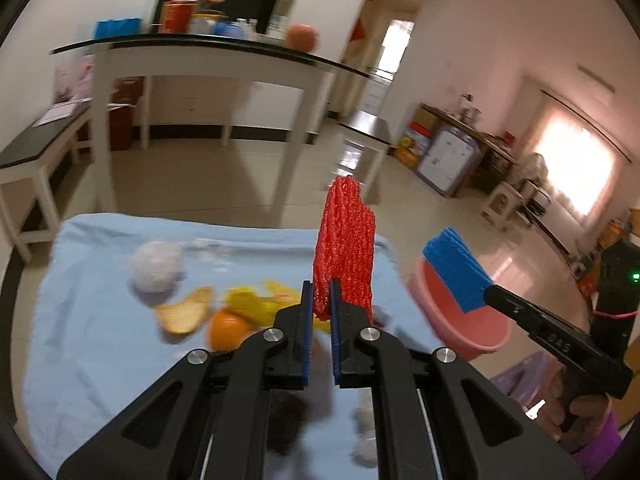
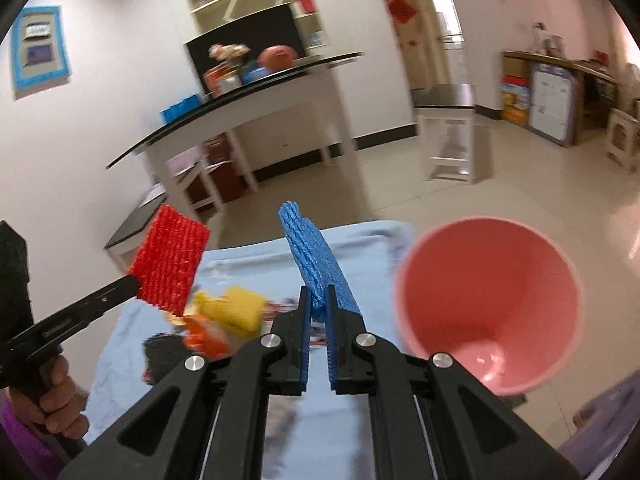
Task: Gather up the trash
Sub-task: 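Grasp the blue foam net with the right gripper while the left grasps the red net, then carry both nets over the pink bucket and open both grippers to drop them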
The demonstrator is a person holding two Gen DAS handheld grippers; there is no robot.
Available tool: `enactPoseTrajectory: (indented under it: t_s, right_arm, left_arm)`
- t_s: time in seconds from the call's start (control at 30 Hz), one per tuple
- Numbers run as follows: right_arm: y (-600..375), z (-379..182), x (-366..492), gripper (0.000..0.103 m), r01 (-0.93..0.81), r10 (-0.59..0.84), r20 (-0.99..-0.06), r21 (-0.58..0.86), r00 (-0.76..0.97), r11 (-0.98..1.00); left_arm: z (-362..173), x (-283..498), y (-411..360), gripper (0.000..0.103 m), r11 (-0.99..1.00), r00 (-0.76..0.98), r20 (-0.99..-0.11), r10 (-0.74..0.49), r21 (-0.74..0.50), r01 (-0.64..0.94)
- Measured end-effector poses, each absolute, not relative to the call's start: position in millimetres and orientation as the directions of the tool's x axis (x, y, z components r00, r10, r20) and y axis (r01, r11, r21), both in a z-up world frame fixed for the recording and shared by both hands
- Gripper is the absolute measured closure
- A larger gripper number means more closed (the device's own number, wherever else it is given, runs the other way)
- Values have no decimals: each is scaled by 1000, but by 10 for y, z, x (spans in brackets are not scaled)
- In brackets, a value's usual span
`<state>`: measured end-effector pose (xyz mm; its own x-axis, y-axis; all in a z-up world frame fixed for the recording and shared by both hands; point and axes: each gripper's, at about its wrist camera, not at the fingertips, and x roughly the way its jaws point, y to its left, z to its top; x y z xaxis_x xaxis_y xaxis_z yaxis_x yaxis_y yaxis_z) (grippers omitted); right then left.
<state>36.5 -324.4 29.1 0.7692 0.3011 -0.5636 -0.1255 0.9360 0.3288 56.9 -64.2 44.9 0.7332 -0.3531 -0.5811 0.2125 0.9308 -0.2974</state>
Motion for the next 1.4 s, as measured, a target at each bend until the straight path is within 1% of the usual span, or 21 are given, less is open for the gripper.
enactPoseTrajectory:
  t_s: [0.13,0.27,0.5,0.73,0.87,1.1,1.3,1.33,1.4]
  right_arm:
    - [-3677,211,275,97,-35,239,-571,345,786,938]
    - [-4007,85,222,97,34,197,-587,359,785,933]
    - [-4267,-116,238,97,80,164,-613,351,773,933]
    - [-4284,-257,468,96,105,144,-645,332,750,937]
    - [-4166,-278,644,96,105,123,-663,294,739,950]
    - [-4137,-322,701,96,118,93,-670,263,736,958]
    - [-4148,-337,736,95,134,71,-670,249,739,959]
    - [-4144,-339,740,94,137,68,-670,248,740,959]
    - [-4140,-333,747,87,140,62,-667,245,743,959]
  left_arm:
    - [445,626,-1120,96,906,683,-597,-421,-306,292]
    - [384,673,-1572,96,885,625,-627,-464,-305,351]
    - [176,846,-2100,96,875,544,-693,-473,-299,380]
    - [5,1120,-2318,96,886,521,-723,-453,-300,354]
    - [-74,1176,-2407,96,891,515,-734,-442,-296,343]
    - [-108,1302,-2533,96,893,518,-736,-437,-285,349]
    - [-117,1341,-2655,96,897,542,-727,-421,-247,365]
    - [-119,1340,-2655,96,896,542,-726,-423,-247,368]
    - [-116,1342,-2668,96,897,548,-722,-422,-242,371]
